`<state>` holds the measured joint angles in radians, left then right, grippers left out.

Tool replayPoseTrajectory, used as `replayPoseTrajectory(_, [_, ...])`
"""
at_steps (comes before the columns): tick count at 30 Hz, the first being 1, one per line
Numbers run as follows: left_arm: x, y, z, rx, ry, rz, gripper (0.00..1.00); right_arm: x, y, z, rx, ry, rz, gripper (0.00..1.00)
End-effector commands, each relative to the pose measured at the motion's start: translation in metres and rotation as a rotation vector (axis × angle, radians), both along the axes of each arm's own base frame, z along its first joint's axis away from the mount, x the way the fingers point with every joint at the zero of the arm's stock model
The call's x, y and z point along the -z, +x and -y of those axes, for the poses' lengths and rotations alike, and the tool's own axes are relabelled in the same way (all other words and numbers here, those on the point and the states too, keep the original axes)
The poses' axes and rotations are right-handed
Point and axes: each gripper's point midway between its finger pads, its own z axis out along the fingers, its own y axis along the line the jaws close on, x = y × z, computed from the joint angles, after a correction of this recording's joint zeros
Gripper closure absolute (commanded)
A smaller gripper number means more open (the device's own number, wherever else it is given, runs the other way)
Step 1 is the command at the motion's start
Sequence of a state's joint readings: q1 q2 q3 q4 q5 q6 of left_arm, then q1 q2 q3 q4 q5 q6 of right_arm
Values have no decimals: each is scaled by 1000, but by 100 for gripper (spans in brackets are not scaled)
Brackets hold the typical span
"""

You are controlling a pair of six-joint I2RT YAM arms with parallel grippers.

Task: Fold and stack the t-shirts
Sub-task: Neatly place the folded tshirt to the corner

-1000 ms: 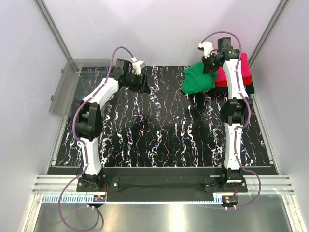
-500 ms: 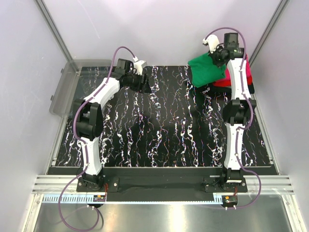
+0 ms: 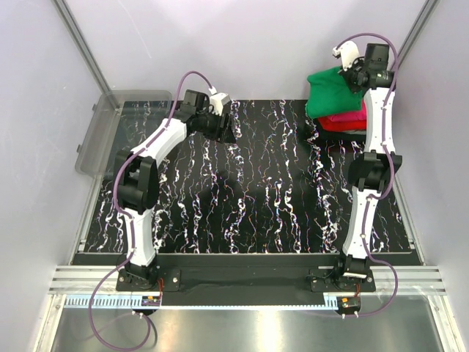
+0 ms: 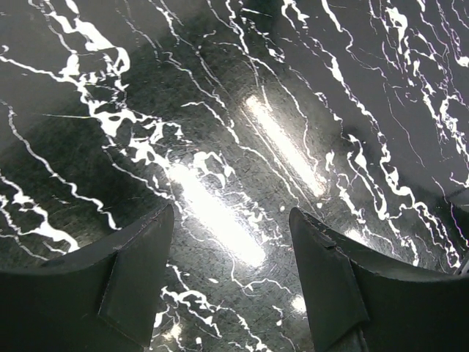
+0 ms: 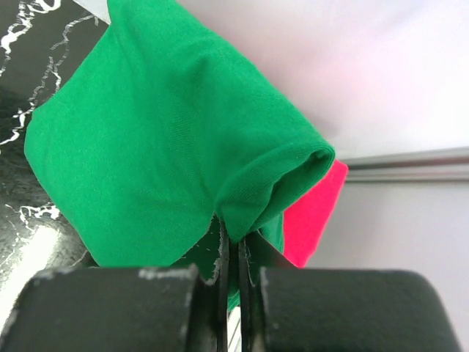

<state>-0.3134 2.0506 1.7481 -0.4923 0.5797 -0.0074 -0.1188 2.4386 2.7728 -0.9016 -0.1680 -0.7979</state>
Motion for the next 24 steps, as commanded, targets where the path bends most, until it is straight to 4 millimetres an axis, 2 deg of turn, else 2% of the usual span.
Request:
replayPoseTrajectory(1, [-22,13,9,18,-27,88,31,-98,-12,11,39,-10,225,100])
replayPoseTrajectory(9, [-22,9,13,26,-22,87,31,-115,-21,14,51,2,253,100])
replayPoseTrajectory(12, [-21,8,16,30,-21,82,31,-108,-24,20,65,6,227,100])
replayPoseTrajectory(14, [-21,8,19,34,-21,87,31,-101,-23,27,81,17,216,100])
replayPoseTrajectory(17, [-20,6,21,40,-19,87,31,-83,-16,43,108,26,190,100])
replayPoseTrajectory(18, [-20,6,22,42,-14,88,31,-70,-12,48,117,26,169,100])
replayPoseTrajectory(21, [-19,4,20,44,-1,92,31,-57,-6,60,134,26,159,100])
replayPoseTrajectory(23, [-15,1,17,46,16,90,30,-33,4,67,143,30,133,100])
replayPoseTrajectory(24, [-15,1,17,46,18,91,30,-34,4,68,145,29,137,100])
